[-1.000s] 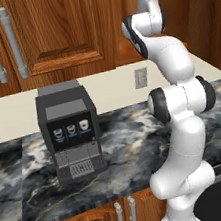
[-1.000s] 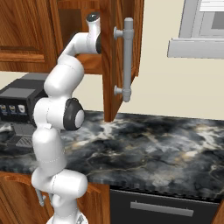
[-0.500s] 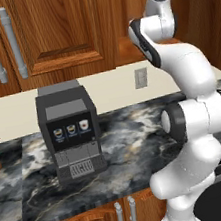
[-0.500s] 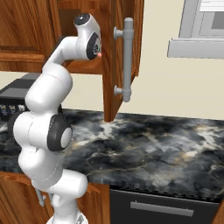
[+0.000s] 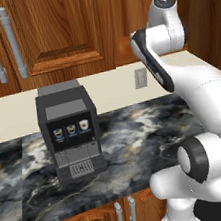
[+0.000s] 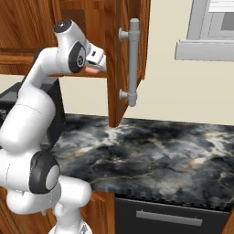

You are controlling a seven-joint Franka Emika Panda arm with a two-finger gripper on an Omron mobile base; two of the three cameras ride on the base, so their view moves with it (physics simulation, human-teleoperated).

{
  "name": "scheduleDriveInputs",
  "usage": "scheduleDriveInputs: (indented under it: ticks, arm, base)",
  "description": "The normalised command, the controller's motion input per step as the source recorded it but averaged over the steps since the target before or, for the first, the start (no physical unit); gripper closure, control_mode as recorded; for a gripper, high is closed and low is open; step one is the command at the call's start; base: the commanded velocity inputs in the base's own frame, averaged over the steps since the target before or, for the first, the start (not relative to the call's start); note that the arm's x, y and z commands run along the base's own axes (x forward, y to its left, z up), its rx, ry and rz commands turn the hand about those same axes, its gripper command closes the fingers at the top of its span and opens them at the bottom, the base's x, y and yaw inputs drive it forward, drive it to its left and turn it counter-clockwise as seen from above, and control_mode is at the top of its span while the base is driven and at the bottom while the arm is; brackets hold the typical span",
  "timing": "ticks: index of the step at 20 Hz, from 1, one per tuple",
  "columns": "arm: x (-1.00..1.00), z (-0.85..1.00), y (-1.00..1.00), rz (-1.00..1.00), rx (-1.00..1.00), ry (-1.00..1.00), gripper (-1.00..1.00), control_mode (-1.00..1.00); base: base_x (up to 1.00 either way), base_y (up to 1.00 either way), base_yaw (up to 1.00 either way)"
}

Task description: Locate and retrieve the bar soap and dish brush from the cabinet. Place them next to the sink.

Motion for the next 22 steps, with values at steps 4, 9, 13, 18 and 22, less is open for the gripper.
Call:
scheduleDriveInputs:
  ticks: [4,9,13,18,22]
  arm:
    - [-1.00,0.05,0.18,0.00,0.00,0.17,1.00,-1.00]
    - [-1.00,0.00,0.09,0.00,0.00,0.11,1.00,-1.00]
    - [-1.00,-0.15,0.03,0.01,0.00,0.05,1.00,-1.00]
    - [-1.00,-0.24,0.00,0.04,0.00,0.01,1.00,-1.00]
    - [-1.00,-0.22,0.00,0.04,0.00,0.00,1.00,-1.00]
  base:
    - [0.00,0.00,0.00]
    - [0.00,0.00,0.00]
    - [0.00,0.00,0.00]
    - [0.00,0.00,0.00]
    - [0.00,0.00,0.00]
